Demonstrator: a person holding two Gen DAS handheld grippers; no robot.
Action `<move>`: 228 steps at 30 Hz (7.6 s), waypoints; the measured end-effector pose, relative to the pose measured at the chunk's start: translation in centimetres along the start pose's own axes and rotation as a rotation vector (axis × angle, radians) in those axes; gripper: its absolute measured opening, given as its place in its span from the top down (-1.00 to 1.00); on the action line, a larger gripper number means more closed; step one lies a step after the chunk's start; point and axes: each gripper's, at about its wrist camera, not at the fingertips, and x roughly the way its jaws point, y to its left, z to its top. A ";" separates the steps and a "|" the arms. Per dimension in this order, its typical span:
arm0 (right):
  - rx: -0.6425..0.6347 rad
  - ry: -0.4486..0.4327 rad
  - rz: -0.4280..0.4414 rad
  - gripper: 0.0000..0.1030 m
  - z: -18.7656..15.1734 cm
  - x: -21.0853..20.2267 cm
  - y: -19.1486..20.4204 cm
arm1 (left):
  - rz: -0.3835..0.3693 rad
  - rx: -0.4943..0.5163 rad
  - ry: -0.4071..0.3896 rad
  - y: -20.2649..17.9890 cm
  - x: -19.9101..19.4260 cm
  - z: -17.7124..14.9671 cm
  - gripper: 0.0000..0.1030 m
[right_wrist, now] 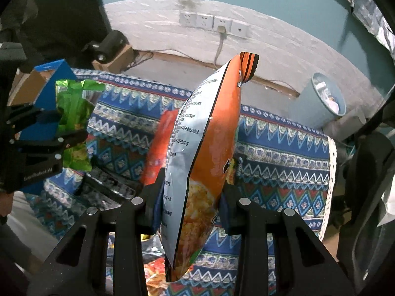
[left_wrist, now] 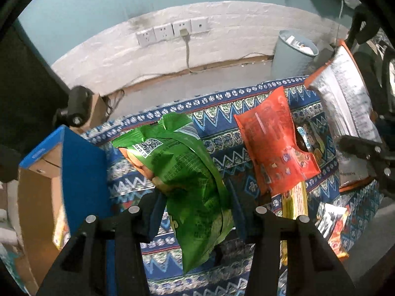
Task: Organize snacks
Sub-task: 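Carry the green packet and white-orange bag with both tools over the box, then open both tools to drop the green packet and white-orange bag into the box, then move both tools back over the snack packets on the cloth, then grasp the black packet with the left tool while the right tool grasps the orange chip bag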
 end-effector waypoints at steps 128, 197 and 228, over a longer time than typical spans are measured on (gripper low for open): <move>0.033 0.069 0.088 -0.35 -5.5 -4.0 4.5 | 0.007 0.180 0.024 -2.1 -8.0 -10.4 -0.54; 0.280 0.284 0.010 -0.36 -9.8 8.7 -7.9 | -0.116 0.477 0.203 -9.1 10.0 -4.0 -0.91; 0.151 0.277 -0.023 0.14 -10.2 9.3 -5.4 | -0.117 0.377 0.216 -7.0 10.2 -3.9 -0.26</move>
